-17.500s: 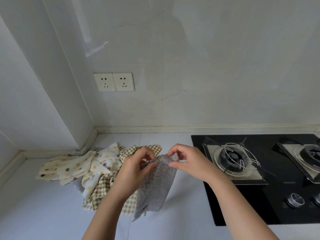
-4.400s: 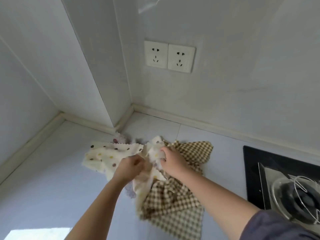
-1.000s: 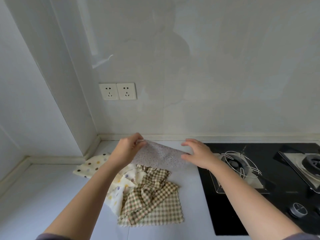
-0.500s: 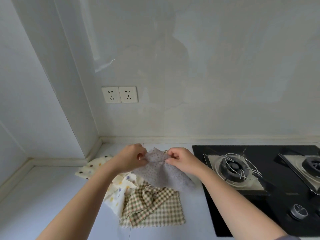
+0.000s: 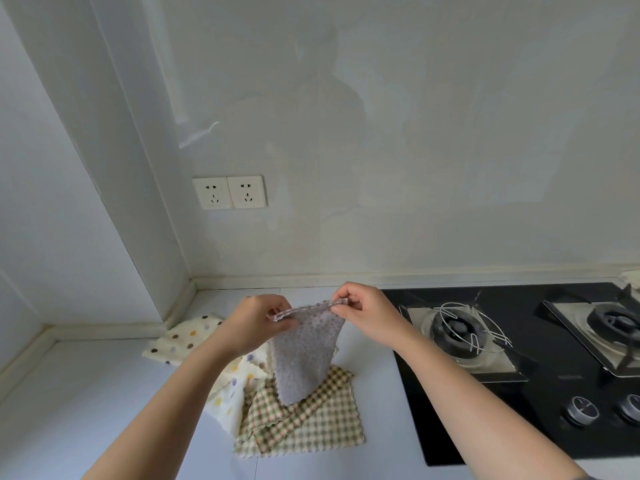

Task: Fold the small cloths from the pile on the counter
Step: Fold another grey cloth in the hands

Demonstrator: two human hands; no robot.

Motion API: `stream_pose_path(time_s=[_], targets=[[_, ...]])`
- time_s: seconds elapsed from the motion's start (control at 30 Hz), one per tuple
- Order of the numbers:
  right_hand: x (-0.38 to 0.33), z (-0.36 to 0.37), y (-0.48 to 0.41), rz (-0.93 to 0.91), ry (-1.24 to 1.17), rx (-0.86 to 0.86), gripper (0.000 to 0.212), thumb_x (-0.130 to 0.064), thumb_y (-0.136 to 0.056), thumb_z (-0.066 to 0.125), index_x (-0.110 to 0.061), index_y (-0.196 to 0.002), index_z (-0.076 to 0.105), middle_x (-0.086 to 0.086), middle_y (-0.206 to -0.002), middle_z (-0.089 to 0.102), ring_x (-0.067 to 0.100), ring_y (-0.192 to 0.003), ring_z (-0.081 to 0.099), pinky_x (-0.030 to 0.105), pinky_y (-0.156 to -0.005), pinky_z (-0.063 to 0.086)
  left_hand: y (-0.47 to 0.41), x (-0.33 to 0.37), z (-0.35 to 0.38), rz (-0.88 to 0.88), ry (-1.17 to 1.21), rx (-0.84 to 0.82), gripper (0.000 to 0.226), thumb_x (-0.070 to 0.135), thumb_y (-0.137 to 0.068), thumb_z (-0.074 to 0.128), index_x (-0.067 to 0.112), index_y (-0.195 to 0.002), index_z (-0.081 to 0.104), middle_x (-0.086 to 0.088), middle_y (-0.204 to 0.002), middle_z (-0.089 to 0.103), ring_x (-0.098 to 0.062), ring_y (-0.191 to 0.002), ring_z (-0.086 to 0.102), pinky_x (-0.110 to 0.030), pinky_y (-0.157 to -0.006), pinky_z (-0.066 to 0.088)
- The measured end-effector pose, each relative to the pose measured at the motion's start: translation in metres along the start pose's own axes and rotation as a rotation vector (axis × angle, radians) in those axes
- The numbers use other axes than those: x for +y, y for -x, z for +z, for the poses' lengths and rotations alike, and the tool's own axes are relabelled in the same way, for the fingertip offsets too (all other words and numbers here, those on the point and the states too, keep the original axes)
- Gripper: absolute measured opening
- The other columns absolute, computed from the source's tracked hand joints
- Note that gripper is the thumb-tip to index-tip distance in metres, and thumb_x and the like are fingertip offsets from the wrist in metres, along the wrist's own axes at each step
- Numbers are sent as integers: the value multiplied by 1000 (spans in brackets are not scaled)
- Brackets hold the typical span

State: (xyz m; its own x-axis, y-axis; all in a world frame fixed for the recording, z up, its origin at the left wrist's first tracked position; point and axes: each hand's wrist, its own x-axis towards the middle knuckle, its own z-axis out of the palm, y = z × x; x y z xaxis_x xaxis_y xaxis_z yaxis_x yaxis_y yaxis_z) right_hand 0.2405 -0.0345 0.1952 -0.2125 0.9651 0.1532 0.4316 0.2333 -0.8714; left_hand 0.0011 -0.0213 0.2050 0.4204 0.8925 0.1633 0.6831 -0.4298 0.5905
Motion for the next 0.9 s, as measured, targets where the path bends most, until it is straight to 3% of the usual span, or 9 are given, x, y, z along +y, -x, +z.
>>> stream_pose_path(time_s=[0.1,0.2,0.33,0.47,0.6,0.7,0.77,0.83,0.9], targets=[[0,-2,1,-3,-28,38,12,-12,-91,65,-24,-87,64,-10,-77,68,3,-72,61,19,-71,45,0,2,3,-37,175,29,19,26,-83,74,17,-72,62,5,-67,62,-3,-62,51,-20,-62,40],[-4,-4,3,-19,-76,76,10,-12,-91,65,-23,-91,63,-2,-79,71,6,-75,64,20,-73,47,-2,8,7,-69,331,83,26,15,-79,79,14,-72,53,10,-62,55,-4,-59,45,-18,-57,35],[-7,-6,5,-40,-90,105,13,-13,-91,64,-26,-90,62,5,-82,71,17,-75,63,23,-74,45,-3,16,7,-79,489,76,20,8,-79,77,8,-79,58,7,-67,60,-2,-57,51,-14,-56,39],[-11,-7,4,-21,-248,157,11,-9,-92,64,-20,-93,66,-8,-76,71,4,-74,62,22,-75,47,-4,18,8,-107,635,95,23,11,-84,72,7,-71,53,1,-64,51,-7,-58,45,-17,-54,34],[-13,-3,6,141,-347,20,9,-17,-93,64,-15,-100,69,-8,-83,69,1,-78,64,18,-72,51,-6,28,7,-178,847,136,22,16,-90,64,9,-72,52,6,-61,60,-8,-57,57,-17,-53,45],[-5,6,8,250,-583,-59,11,-16,-96,59,-12,-87,65,0,-84,69,16,-82,64,31,-78,53,-10,32,9,-286,916,212,27,34,-83,66,13,-68,59,3,-63,64,-13,-59,59,-24,-56,46],[-3,8,6,313,-853,-3,12,-17,-97,56,-9,-89,60,6,-88,69,19,-82,66,34,-76,55,-7,28,13,-379,963,96,30,37,-89,64,9,-81,70,-6,-80,74,-23,-75,70,-31,-69,54],[-1,7,3,386,-950,63,18,-23,-97,57,-7,-98,64,11,-99,70,21,-88,68,36,-78,55,2,23,22,-416,901,-74,45,39,-81,73,-3,-98,69,-16,-97,74,-31,-93,70,-41,-84,54],[5,4,1,494,-998,60,31,-36,-95,59,-8,-105,69,12,-102,72,23,-93,67,38,-83,53,8,18,32,-431,823,-97,50,34,-77,78,-8,-103,66,-18,-100,73,-35,-97,68,-44,-86,53]])
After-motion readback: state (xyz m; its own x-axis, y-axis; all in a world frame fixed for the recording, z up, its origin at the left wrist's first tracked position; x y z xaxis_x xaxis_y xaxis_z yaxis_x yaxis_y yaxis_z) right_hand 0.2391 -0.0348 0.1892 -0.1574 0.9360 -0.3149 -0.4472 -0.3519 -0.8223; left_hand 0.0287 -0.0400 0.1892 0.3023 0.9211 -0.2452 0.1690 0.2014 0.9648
